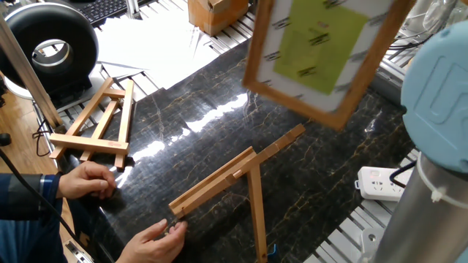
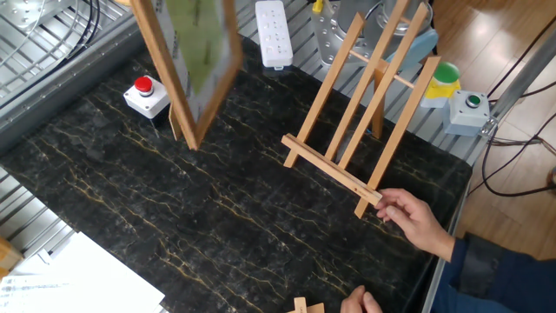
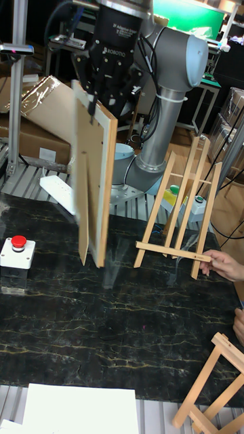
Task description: Put the photo frame on the bracket
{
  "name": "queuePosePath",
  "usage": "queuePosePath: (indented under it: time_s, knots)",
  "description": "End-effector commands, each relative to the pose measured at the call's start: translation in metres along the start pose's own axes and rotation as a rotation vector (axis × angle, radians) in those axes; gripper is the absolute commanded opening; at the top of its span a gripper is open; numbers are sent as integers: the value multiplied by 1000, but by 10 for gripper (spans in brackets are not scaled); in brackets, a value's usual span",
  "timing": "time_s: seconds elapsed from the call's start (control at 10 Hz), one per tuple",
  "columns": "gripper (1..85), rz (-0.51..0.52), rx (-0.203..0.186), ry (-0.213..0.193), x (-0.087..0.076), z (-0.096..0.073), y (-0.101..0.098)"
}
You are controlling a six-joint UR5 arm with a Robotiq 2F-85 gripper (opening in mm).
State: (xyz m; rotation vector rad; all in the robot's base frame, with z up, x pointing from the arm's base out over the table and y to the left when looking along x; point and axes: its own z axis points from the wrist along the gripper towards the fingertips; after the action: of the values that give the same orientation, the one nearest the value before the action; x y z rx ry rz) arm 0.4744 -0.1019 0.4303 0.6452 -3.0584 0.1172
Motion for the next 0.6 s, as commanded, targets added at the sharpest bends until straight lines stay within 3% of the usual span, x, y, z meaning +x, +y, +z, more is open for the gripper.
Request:
queuePosePath:
  time_s: [0.0, 0.3, 0.4, 0.5]
  knots:
    - [10, -259, 57, 10, 4, -7, -11]
    - [10, -353, 73, 17, 8, -13, -7]
    - [10, -438, 91, 20, 7, -14, -11]
    - [10, -572, 138, 15, 2, -17, -22]
